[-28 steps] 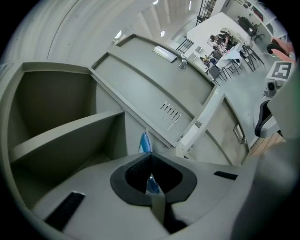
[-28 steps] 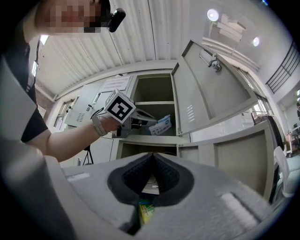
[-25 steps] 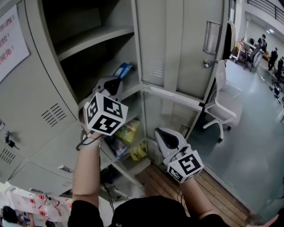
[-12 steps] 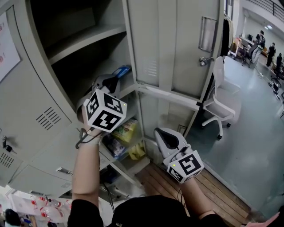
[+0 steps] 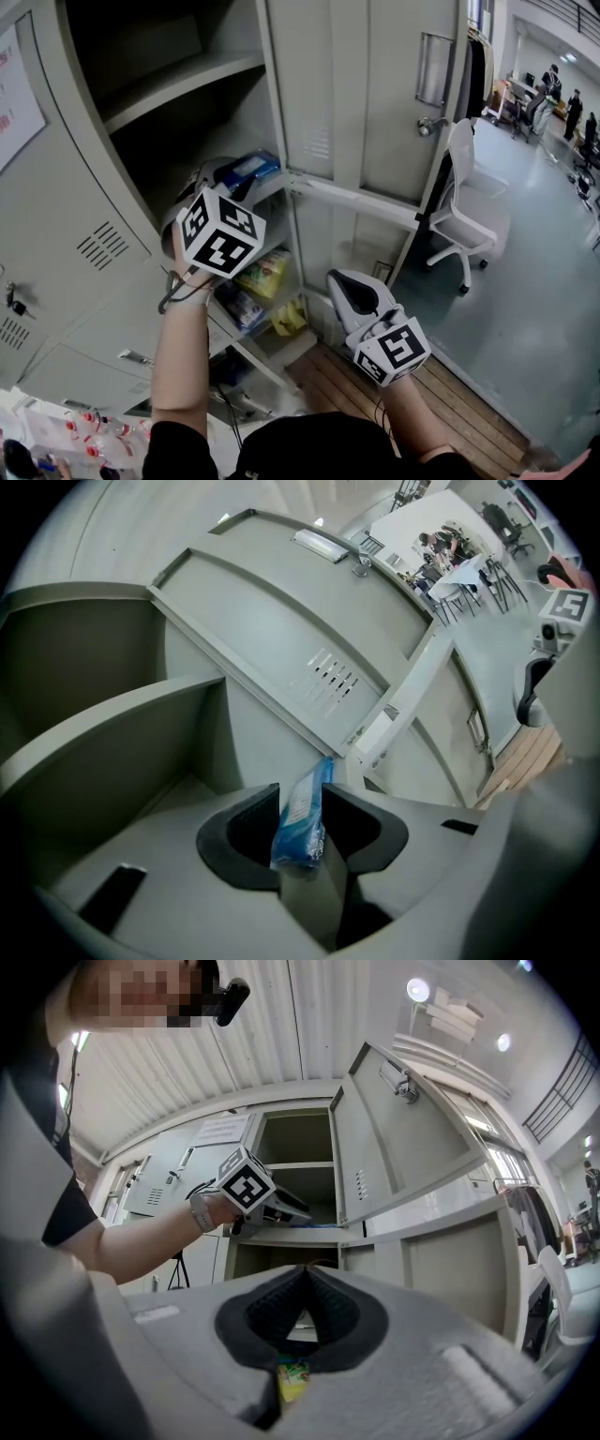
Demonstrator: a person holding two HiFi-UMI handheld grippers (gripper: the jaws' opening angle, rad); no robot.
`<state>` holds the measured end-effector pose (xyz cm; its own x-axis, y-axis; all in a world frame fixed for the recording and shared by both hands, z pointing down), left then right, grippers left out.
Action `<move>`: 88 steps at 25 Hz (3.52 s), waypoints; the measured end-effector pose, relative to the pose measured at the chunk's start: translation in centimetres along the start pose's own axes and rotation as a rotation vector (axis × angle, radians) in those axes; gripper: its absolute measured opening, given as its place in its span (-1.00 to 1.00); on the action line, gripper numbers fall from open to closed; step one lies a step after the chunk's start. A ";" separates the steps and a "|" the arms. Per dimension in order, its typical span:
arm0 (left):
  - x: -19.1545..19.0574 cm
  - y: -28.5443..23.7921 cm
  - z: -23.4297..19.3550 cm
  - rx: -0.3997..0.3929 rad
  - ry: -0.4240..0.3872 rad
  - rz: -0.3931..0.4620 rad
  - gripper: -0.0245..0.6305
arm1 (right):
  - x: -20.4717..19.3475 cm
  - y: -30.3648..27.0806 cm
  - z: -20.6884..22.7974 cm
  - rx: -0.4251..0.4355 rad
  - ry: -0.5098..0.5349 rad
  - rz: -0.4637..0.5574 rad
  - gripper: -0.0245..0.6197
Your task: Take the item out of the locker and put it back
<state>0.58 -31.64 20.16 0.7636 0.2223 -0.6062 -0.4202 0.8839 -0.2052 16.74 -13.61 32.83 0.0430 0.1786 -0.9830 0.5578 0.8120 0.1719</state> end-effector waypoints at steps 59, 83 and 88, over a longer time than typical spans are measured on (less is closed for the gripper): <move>-18.6 19.2 15.1 -0.042 0.625 0.178 -0.88 | -7.5 -2.7 -11.3 0.214 -0.146 -0.128 -0.93; -28.2 23.3 22.2 -0.074 0.779 0.032 -0.88 | -15.7 0.3 -13.2 0.242 -0.248 -0.307 -0.93; -27.3 22.7 23.0 -0.101 0.800 0.030 -0.88 | -16.2 0.4 -12.9 0.239 -0.238 -0.320 -0.93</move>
<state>-18.51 -8.20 49.77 0.1849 -0.1505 -0.9712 -0.5063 0.8323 -0.2254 5.58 -8.98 49.72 0.0109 -0.2155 -0.9764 0.7483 0.6494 -0.1350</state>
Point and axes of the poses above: the fingertips, and each gripper's own axes: y backward along the fingers, z to its right, x out of its top, the point moved 9 cm from there along y, backward along the fingers, and after that the axes turned 7 degrees about x, right-handed, at the moved point
